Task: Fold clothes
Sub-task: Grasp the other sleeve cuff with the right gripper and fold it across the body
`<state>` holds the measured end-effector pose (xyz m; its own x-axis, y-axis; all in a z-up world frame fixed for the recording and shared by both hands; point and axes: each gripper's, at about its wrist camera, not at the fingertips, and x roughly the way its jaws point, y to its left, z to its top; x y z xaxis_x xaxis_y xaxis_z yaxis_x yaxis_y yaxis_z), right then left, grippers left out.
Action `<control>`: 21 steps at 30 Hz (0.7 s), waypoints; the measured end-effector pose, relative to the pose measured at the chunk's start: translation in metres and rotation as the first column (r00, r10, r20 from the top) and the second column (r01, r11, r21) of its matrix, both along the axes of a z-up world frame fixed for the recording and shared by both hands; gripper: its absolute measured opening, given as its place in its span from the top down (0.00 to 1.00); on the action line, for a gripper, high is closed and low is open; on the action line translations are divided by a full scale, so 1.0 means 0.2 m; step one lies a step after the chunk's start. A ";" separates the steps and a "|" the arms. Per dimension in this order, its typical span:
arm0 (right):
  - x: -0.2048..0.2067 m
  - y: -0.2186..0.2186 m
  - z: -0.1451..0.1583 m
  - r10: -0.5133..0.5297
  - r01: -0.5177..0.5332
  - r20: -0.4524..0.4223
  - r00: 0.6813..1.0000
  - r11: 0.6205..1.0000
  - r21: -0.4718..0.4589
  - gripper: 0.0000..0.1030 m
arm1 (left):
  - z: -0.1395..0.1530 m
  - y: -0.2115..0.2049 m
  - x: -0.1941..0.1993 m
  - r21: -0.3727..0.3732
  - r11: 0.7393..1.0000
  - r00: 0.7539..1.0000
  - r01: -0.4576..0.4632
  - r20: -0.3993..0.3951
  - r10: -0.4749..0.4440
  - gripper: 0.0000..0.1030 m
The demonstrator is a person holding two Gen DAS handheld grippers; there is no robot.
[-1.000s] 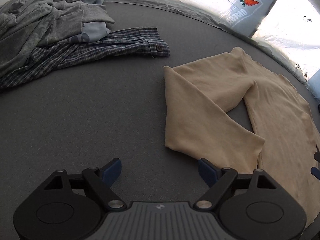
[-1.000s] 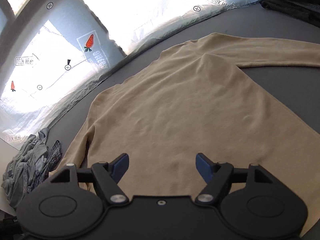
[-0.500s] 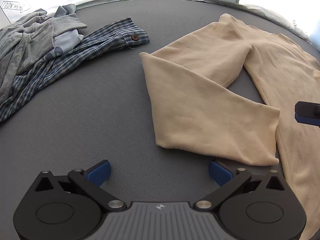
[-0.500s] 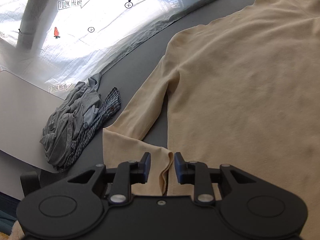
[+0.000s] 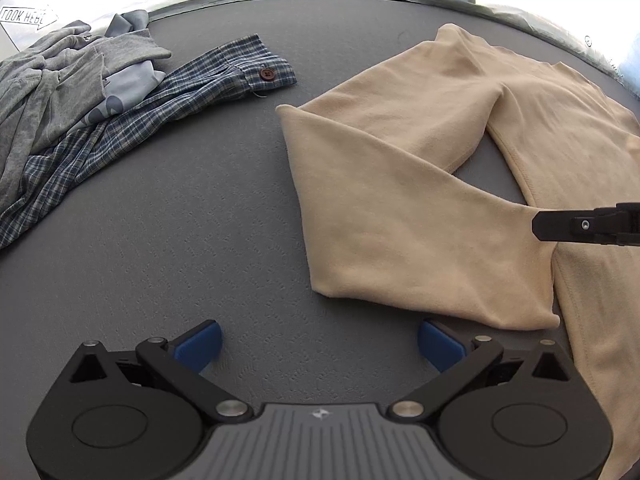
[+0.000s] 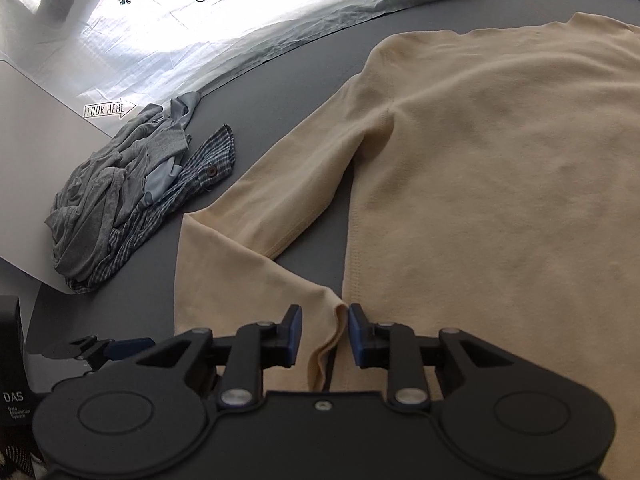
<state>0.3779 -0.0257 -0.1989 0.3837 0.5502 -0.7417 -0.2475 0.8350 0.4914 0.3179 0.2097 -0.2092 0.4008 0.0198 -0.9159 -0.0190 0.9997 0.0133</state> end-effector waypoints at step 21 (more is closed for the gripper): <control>0.02 -0.70 0.38 -0.101 0.103 0.246 0.964 0.995 0.007 0.98 | 0.22 -0.48 -0.20 0.070 0.964 0.963 -0.258 0.104 0.250 0.00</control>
